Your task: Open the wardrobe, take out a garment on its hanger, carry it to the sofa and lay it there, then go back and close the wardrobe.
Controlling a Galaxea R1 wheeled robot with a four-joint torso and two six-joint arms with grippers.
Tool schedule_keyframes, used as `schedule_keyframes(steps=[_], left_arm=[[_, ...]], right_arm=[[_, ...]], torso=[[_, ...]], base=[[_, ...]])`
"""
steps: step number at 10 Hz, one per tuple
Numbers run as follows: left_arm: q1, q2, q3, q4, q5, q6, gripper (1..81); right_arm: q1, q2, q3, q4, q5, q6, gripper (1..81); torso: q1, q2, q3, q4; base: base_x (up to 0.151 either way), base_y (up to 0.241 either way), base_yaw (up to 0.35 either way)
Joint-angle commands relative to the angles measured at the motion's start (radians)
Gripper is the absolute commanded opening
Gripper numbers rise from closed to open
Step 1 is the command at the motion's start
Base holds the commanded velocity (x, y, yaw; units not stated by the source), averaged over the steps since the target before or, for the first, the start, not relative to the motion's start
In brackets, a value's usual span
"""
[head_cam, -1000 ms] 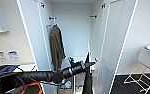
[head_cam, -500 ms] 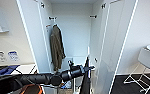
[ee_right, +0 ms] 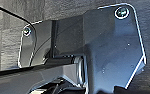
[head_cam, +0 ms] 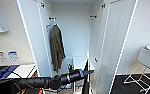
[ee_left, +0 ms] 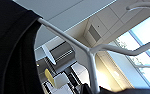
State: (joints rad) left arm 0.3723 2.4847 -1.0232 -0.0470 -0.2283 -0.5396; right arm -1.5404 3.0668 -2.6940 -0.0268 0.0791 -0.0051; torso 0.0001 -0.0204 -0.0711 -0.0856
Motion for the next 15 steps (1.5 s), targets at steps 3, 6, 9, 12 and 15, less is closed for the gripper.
schedule_keyframes(steps=[3, 6, 9, 12, 15], left_arm=[[-0.155, -0.009, 0.04, 0.049, -0.052, 0.012, 1.0], [-0.149, -0.009, 0.037, 0.05, -0.054, 0.012, 1.0], [-0.149, -0.021, 0.032, 0.049, -0.054, 0.003, 1.0], [-0.149, -0.033, 0.037, 0.05, -0.054, -0.017, 1.0], [-0.149, -0.038, 0.048, 0.05, -0.054, -0.017, 1.0]], right_arm=[[0.039, 0.006, 0.01, 0.002, -0.052, -0.003, 81.1], [0.039, 0.005, 0.008, 0.004, -0.052, -0.003, 81.1], [0.041, 0.006, 0.007, 0.005, -0.052, -0.003, 81.1], [0.041, 0.005, 0.005, 0.007, -0.052, -0.003, 81.1], [0.039, 0.005, 0.007, 0.007, -0.052, -0.003, 81.1]], torso=[[0.0, 0.0, 0.0, 0.0], [0.0, 0.0, 0.0, 0.0], [0.0, 0.0, 0.0, 0.0], [0.0, 0.0, 0.0, 0.0], [0.0, 0.0, 0.0, 0.0]], base=[[0.0, 0.0, 0.0], [0.0, 0.0, 0.0], [0.0, 0.0, -0.04], [0.0, 0.0, -0.211], [0.0, 0.0, -0.231]])
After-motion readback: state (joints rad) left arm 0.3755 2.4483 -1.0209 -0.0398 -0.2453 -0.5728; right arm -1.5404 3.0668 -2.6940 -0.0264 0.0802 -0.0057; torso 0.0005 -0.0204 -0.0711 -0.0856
